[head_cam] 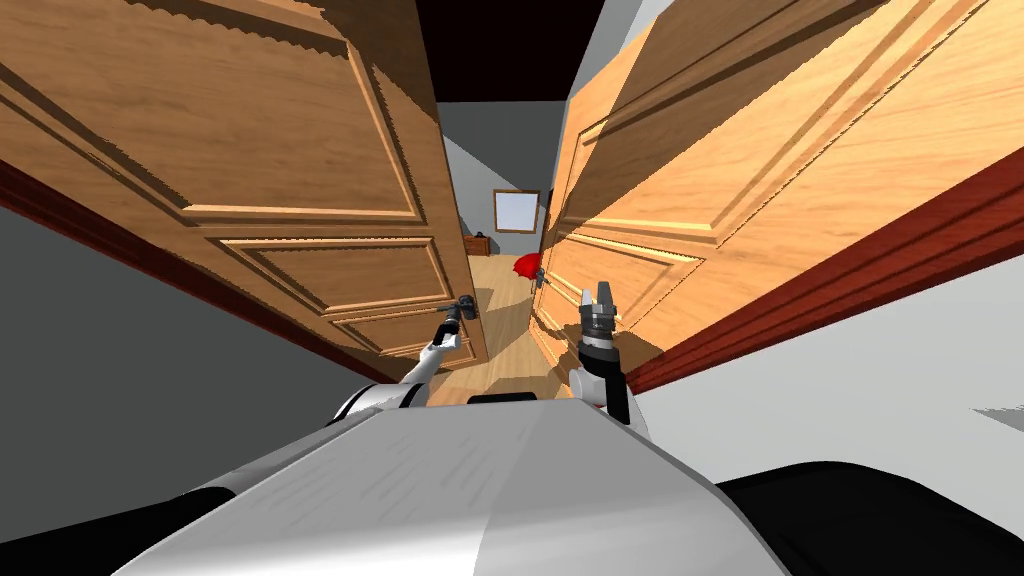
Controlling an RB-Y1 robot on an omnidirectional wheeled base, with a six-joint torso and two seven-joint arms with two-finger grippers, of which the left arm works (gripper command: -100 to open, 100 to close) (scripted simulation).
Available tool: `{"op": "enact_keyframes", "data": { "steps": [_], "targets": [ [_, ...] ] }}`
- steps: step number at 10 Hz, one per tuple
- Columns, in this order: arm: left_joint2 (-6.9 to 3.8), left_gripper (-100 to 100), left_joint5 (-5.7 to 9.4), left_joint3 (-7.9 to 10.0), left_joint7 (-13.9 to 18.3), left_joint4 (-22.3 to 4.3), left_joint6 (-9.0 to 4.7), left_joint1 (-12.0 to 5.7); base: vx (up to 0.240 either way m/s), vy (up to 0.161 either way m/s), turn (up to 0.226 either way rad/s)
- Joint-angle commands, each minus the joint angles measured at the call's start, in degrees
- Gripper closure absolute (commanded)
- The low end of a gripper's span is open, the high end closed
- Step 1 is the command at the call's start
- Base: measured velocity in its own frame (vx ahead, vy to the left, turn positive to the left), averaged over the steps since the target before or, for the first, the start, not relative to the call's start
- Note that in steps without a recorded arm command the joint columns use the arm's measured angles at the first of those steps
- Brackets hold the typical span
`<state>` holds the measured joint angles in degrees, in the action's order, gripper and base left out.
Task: Push the door open
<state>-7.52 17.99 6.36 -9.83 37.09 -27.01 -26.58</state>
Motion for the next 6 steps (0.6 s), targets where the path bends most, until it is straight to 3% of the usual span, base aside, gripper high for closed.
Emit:
{"op": "enact_keyframes", "data": {
  "steps": [1,6],
  "targets": [
    [-0.80,100,0.55,1.71,-0.9,-0.7,-0.32,-0.59,0.189,-0.098,0.115],
    [-1.47,100,1.70,4.86,-2.7,-1.3,-0.57,-0.70,0.179,-0.109,0.082]
  ]
}}
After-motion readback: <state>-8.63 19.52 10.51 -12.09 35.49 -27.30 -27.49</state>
